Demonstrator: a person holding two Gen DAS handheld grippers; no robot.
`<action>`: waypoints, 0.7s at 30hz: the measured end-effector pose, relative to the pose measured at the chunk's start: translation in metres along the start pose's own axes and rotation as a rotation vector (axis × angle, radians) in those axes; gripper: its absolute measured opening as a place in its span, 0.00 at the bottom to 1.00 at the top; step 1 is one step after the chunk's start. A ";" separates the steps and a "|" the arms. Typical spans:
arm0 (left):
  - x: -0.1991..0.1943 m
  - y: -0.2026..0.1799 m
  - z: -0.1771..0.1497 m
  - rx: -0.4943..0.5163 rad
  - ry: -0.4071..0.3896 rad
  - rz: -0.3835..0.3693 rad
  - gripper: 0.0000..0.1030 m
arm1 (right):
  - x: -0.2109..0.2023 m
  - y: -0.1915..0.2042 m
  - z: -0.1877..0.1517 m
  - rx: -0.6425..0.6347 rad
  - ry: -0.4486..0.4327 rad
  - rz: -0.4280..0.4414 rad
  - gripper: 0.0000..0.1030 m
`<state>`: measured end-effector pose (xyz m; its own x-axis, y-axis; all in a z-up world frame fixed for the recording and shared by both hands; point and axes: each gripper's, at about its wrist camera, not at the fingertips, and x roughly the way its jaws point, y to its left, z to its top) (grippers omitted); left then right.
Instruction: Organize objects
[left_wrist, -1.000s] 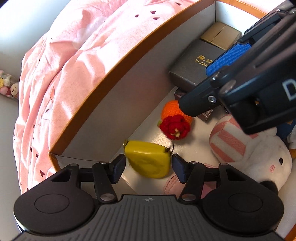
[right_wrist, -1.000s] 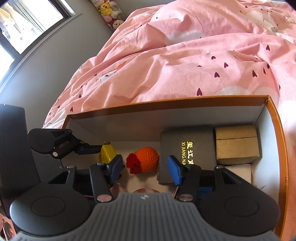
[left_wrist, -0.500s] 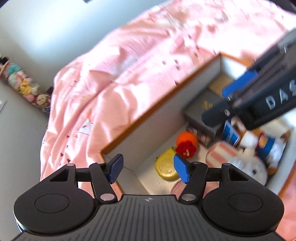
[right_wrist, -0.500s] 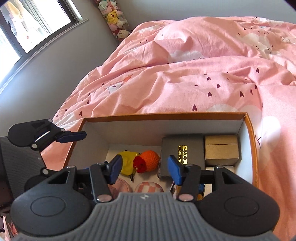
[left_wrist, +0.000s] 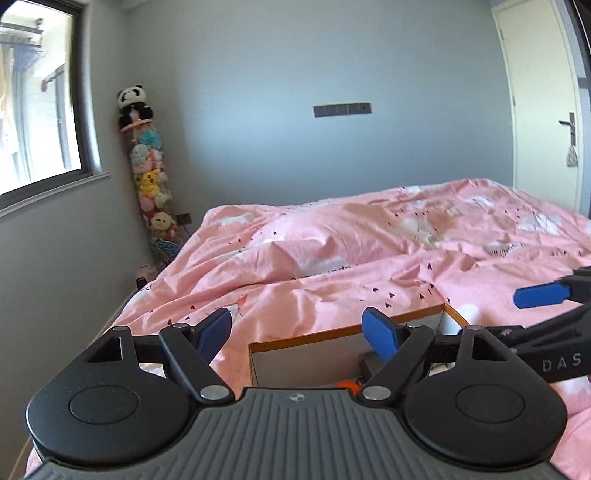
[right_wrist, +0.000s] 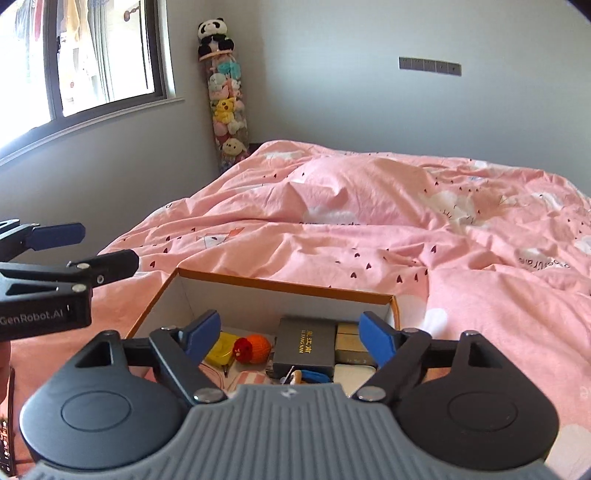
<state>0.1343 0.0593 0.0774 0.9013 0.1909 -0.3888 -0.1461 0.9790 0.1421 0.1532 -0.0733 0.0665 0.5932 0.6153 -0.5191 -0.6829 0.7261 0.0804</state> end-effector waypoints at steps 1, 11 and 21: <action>-0.005 -0.001 -0.003 -0.019 -0.012 0.029 0.91 | -0.007 0.001 -0.005 -0.003 -0.020 -0.012 0.88; -0.003 -0.006 -0.044 -0.150 0.067 0.133 0.91 | -0.024 0.008 -0.051 0.064 -0.073 -0.102 0.95; 0.006 -0.015 -0.083 -0.180 0.259 0.098 0.89 | 0.002 0.006 -0.086 0.097 0.054 -0.119 0.95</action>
<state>0.1080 0.0518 -0.0028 0.7492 0.2739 -0.6030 -0.3174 0.9476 0.0362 0.1134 -0.0946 -0.0075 0.6422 0.5075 -0.5744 -0.5629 0.8209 0.0960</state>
